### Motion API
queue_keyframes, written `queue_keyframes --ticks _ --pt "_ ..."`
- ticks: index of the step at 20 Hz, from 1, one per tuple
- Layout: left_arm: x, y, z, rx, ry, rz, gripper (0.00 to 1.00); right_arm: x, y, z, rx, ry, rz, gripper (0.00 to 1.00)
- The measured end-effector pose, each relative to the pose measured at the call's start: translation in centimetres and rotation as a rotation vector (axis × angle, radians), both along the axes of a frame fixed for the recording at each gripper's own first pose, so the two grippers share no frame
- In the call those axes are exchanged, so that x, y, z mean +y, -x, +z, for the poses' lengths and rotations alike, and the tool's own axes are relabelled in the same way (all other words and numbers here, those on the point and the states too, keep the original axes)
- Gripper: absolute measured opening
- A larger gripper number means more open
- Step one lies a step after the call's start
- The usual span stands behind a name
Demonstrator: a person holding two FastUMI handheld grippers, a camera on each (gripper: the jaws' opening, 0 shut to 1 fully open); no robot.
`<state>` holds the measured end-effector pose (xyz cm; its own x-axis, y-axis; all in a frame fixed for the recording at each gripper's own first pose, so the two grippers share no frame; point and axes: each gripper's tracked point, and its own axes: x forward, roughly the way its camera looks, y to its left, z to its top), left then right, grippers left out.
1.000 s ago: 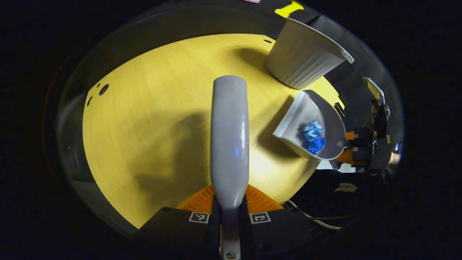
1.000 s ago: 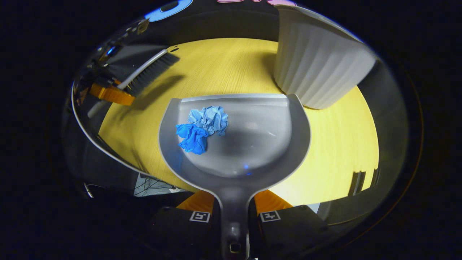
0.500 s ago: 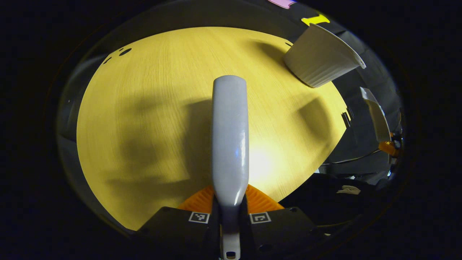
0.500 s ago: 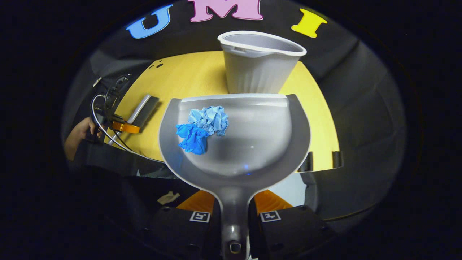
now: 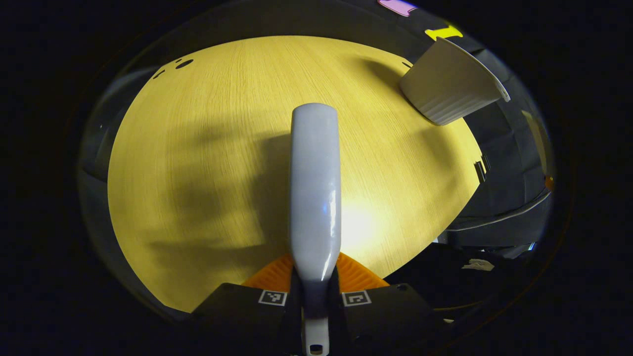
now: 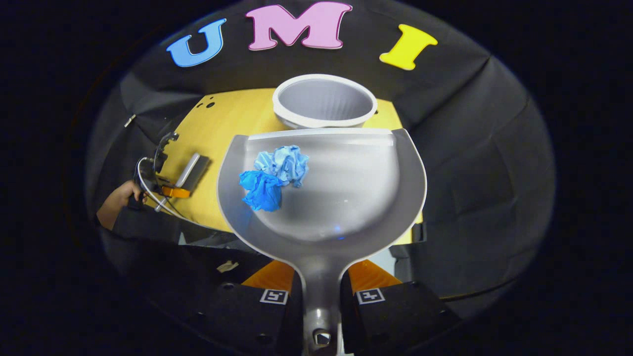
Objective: Pick up the small broom and dustpan from the desktop, sweep the trash into the dustpan with the broom, and then empty the trash into the garbage bin.
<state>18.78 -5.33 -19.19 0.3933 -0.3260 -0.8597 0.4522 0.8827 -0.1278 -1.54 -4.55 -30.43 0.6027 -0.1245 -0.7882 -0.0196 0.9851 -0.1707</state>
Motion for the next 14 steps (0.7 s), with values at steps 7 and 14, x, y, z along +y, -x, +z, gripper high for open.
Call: queue_keyframes --ticks 7,14 --pt "-0.1 -0.2 0.7 -0.005 -0.006 0.016 0.26 -1.1 -0.1 0.2 -0.082 0.181 -0.015 0.35" --pt "-2.2 -0.5 1.6 -0.039 0.106 0.086 0.26 -1.6 0.1 1.3 -0.068 0.341 0.015 0.31"
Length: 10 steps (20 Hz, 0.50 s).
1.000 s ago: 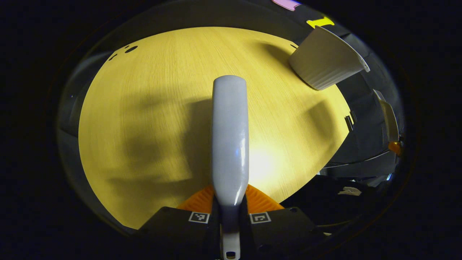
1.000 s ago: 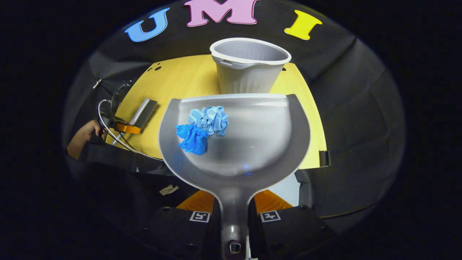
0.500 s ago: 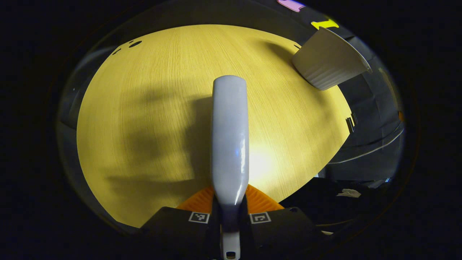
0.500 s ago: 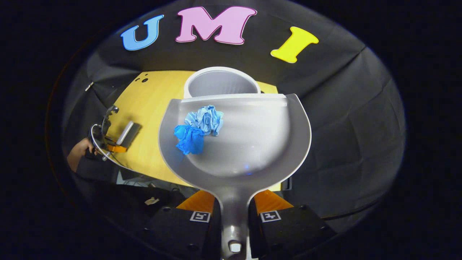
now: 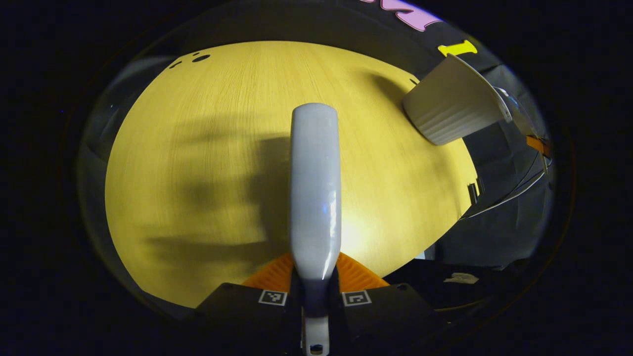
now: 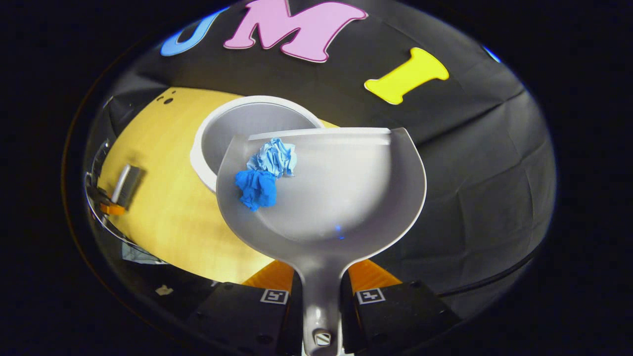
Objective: Pick up the small broom and dustpan from the desktop, sweep the trash into the dustpan with the broom, and then empty the trash into the garbage bin.
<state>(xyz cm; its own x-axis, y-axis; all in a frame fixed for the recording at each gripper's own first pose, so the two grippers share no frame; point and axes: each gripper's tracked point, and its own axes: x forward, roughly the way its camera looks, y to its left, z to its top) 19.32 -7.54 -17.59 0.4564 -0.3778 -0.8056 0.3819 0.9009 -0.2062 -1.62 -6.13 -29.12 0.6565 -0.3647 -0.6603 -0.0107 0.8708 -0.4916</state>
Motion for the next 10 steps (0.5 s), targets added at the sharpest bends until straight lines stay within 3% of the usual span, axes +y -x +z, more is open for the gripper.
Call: queue_keyframes --ticks 1,5,10 --pt "0.2 -0.2 0.2 -0.013 -0.004 0.001 0.26 -0.2 -0.4 0.3 -0.008 0.018 0.009 0.35" --pt "-0.4 0.1 1.6 -0.029 0.037 0.001 0.26 -0.2 -1.0 1.0 -0.019 0.131 0.049 0.35" --pt "0.0 0.2 2.1 -0.040 0.033 0.023 0.26 -0.6 -1.9 2.5 -0.055 0.397 0.161 0.35"
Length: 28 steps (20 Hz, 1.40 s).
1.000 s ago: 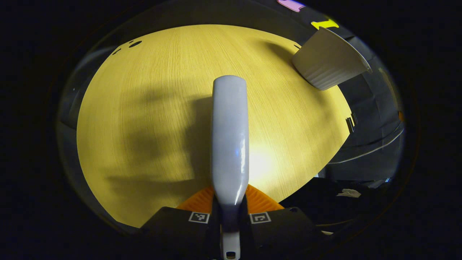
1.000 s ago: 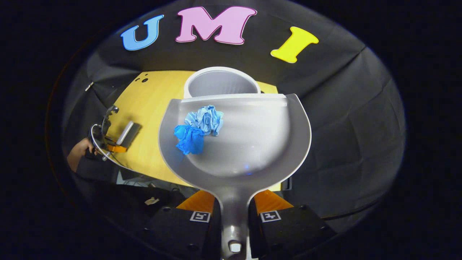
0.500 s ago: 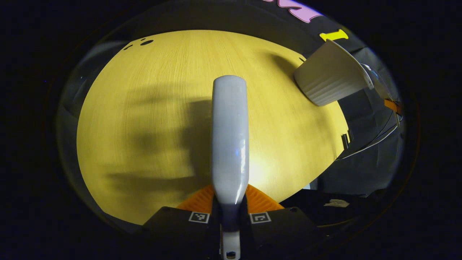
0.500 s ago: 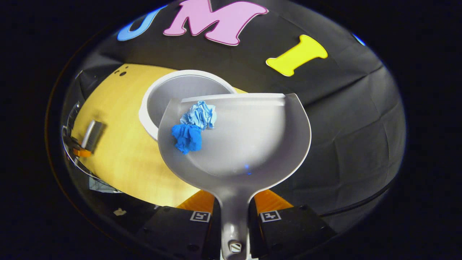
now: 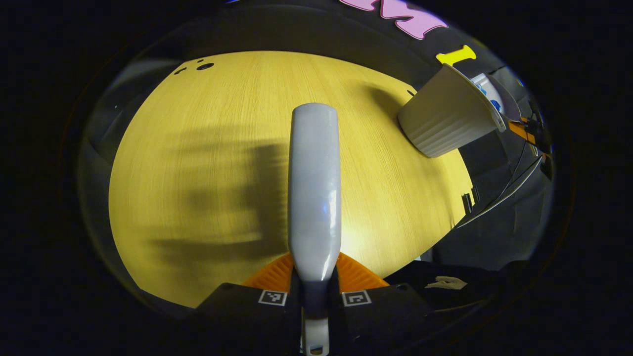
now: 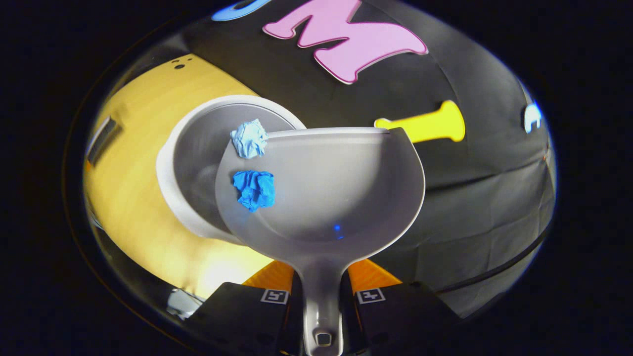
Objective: Pick up the small broom and dustpan from the desktop, sweep the trash into the dustpan with the broom, and then empty the trash into the garbage bin.
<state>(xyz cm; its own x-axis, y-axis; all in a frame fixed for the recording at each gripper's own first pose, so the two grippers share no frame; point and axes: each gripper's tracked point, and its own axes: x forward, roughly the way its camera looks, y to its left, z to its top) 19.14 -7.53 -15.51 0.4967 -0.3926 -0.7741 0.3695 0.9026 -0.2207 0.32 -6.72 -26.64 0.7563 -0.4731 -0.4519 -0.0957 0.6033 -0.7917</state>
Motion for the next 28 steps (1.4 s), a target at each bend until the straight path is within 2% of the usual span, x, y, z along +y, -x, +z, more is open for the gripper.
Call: queue_keyframes --ticks 5,8,10,12,14,17,22,24,28 --pt "0.3 0.0 0.2 -0.016 -0.010 0.008 0.26 0.6 -0.4 3.0 -0.031 0.317 0.094 0.35" --pt "-0.1 -0.2 -0.1 0.003 0.008 0.018 0.26 1.9 0.5 5.5 -0.020 0.508 0.182 0.35" --pt "-0.3 -0.1 0.0 0.012 0.015 0.026 0.26 2.2 0.8 6.6 -0.013 0.596 0.228 0.35" --pt "-0.4 -0.1 0.3 0.020 0.025 0.029 0.26 1.5 1.4 8.3 -0.026 0.609 0.230 0.35" --pt "-0.3 -0.2 0.3 0.022 0.024 0.021 0.26 0.6 2.3 9.6 -0.027 0.587 0.207 0.35" --pt "-0.3 -0.3 0.2 0.018 0.009 0.020 0.26 0.2 0.8 9.0 -0.026 0.560 0.194 0.35" --pt "-0.5 -0.2 0.0 -0.010 0.003 0.051 0.26 1.0 1.8 9.4 -0.090 0.384 0.129 0.35" --pt "-0.3 -0.2 0.4 -0.018 -0.010 0.050 0.26 1.3 3.0 9.1 -0.108 0.272 0.082 0.35" --pt "-0.1 -0.2 0.5 -0.073 -0.058 0.054 0.26 1.3 5.0 7.7 -0.137 -0.060 -0.057 0.35"
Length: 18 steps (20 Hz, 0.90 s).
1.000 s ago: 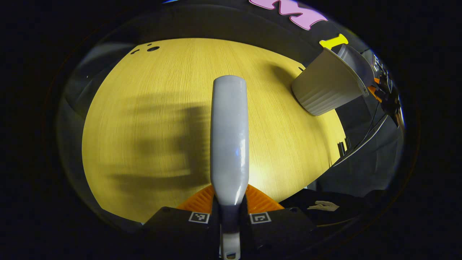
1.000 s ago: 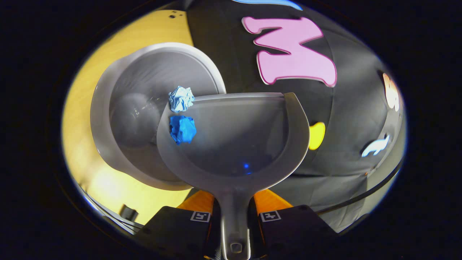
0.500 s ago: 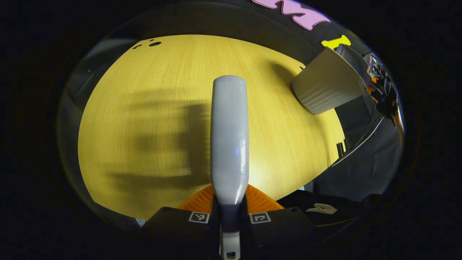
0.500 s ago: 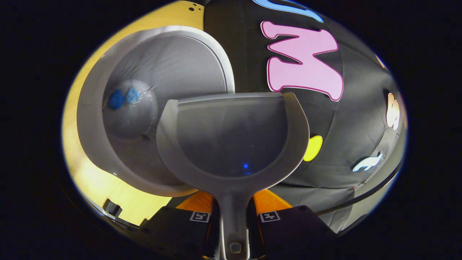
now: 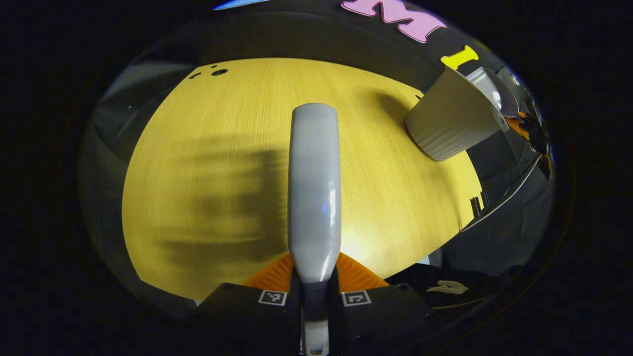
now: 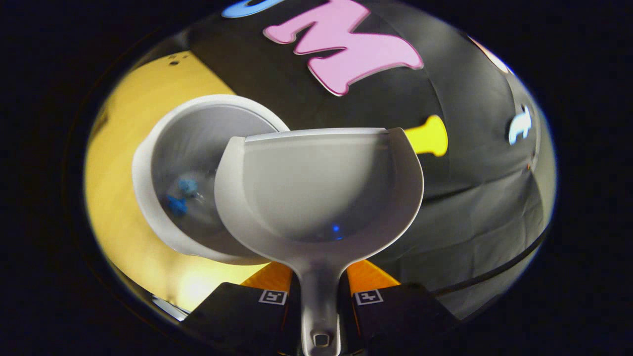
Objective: Pick up the small broom and dustpan from the desktop, sweep the trash into the dustpan with the broom, and then empty the trash into the garbage bin.
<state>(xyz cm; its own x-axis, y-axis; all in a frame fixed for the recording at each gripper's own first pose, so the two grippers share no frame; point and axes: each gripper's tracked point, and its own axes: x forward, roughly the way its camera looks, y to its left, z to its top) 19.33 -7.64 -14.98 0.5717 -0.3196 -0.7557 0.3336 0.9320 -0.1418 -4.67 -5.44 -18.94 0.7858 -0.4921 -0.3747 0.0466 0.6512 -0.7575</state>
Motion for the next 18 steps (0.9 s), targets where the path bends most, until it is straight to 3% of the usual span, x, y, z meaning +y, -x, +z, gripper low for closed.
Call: queue_keyframes --ticks 3,7,8,9,12,18 --pt "0.2 0.1 0.7 -0.042 -0.028 0.005 0.27 0.3 1.6 -0.3 -0.038 -0.252 -0.082 0.35" --pt "0.2 0.4 1.6 -0.066 0.006 0.025 0.23 2.1 1.8 -0.1 -0.076 -0.476 -0.105 0.35" --pt "0.2 0.3 1.7 -0.066 0.011 0.029 0.30 2.6 1.5 0.2 -0.081 -0.523 -0.104 0.35" --pt "0.2 0.2 1.6 -0.067 0.012 0.033 0.27 3.0 1.2 0.7 -0.090 -0.563 -0.102 0.35" --pt "0.1 0.3 1.6 -0.065 0.009 0.034 0.30 3.8 0.9 1.1 -0.118 -0.659 -0.091 0.35" --pt "0.2 0.3 1.5 -0.074 0.000 0.048 0.27 7.7 2.2 3.5 -0.151 -0.827 -0.028 0.35"
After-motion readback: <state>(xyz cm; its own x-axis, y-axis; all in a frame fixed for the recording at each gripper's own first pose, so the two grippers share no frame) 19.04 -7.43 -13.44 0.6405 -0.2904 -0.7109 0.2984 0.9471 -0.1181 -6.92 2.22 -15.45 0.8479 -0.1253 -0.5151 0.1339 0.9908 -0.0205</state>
